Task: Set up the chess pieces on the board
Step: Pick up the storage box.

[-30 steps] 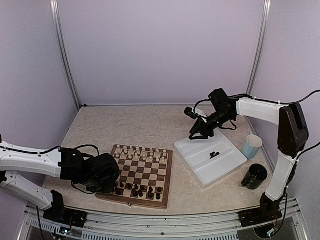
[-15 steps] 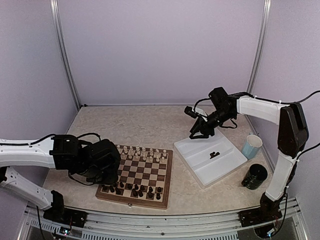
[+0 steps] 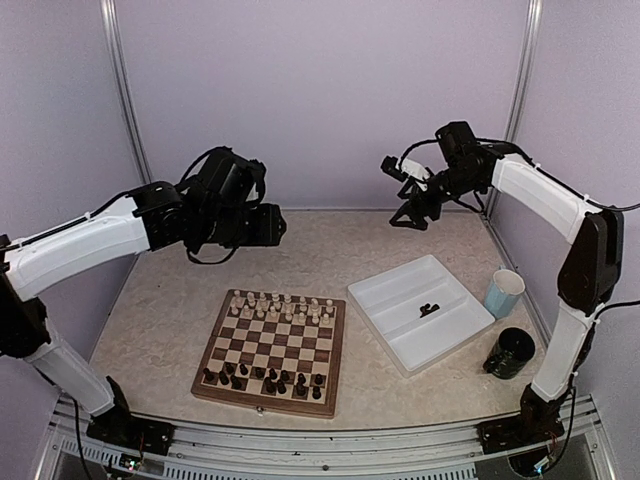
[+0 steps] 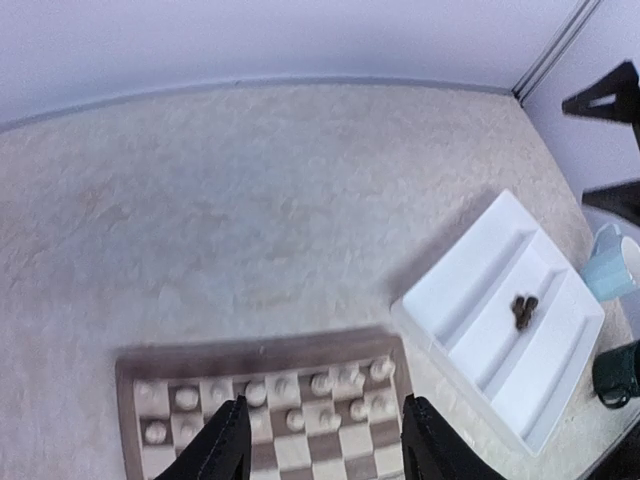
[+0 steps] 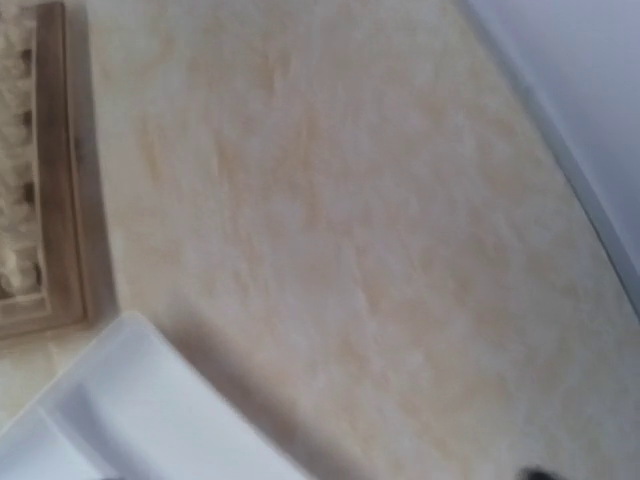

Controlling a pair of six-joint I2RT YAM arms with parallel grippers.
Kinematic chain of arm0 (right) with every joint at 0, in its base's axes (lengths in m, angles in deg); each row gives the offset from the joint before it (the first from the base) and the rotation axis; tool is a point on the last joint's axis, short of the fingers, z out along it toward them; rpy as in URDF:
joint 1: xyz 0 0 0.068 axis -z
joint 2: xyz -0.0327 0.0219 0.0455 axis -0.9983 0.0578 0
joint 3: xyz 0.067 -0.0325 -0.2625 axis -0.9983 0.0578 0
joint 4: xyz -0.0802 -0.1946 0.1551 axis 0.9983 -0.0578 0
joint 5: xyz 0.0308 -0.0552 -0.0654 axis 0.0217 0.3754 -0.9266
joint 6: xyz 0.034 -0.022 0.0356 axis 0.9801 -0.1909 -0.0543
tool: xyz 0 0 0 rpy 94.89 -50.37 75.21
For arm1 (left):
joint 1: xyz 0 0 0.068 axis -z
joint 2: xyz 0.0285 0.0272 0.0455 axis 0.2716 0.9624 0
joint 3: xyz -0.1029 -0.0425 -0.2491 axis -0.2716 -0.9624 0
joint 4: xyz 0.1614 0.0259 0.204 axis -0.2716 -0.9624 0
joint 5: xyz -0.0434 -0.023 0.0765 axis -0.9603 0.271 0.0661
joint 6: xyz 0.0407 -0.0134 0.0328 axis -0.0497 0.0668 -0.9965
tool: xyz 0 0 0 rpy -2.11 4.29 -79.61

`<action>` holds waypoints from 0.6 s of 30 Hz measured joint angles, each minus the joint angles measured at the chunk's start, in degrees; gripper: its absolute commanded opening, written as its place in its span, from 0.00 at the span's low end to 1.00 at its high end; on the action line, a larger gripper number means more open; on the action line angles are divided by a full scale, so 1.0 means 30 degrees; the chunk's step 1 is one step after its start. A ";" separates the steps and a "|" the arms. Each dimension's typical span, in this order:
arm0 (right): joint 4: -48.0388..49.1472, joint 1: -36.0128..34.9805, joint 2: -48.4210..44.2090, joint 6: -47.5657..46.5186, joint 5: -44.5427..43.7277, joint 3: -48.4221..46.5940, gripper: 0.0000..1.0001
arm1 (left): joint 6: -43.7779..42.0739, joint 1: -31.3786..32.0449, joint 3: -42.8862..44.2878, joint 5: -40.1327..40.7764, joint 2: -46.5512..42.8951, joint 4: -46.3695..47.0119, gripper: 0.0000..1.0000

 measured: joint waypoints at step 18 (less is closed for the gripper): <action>-0.2113 0.0619 0.0561 -0.8947 -0.5778 0.8335 0.38 | -0.4743 -0.1377 0.4204 -0.5858 0.7213 0.5799 0.52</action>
